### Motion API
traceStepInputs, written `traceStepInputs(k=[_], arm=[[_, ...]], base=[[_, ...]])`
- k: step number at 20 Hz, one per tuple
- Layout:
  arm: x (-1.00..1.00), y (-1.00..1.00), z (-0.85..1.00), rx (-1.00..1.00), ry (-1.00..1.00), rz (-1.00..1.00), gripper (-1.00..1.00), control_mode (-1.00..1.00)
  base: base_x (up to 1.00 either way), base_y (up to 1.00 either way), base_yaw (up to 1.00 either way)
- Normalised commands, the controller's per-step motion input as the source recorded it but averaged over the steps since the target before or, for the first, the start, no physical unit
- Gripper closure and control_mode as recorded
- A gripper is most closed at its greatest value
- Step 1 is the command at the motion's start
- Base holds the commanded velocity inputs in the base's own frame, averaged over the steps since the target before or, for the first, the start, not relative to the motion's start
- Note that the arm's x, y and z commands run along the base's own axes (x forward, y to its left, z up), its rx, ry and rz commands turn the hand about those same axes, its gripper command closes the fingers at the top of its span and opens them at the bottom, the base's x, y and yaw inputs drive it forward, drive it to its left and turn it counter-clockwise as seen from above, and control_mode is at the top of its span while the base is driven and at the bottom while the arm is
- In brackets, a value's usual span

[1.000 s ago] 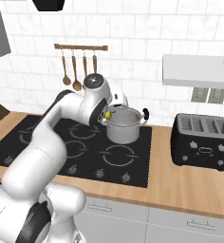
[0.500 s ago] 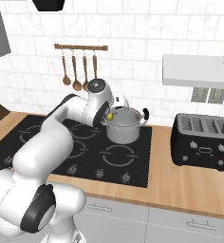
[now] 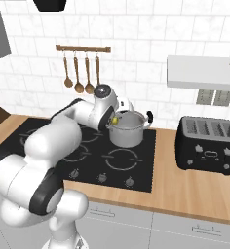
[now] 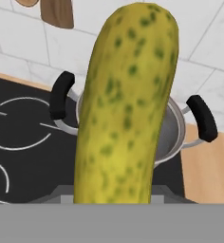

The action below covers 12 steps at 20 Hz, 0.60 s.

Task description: Put the potato and cucumber in the pot. Retrieve the spatula and lightly stir the vegetables in the pot.

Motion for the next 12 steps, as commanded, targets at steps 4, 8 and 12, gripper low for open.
traceStepInputs(k=[4,8,12], arm=[[0.19,-0.10,-0.17,0.00,0.00,0.00,1.00,-1.00],[0.01,-0.11,-0.14,0.00,0.00,0.00,1.00,-1.00],[0.14,0.00,-0.26,0.00,0.00,0.00,1.00,-1.00]], base=[[0.00,0.00,0.00],[0.00,0.00,0.00],[0.00,0.00,0.00]])
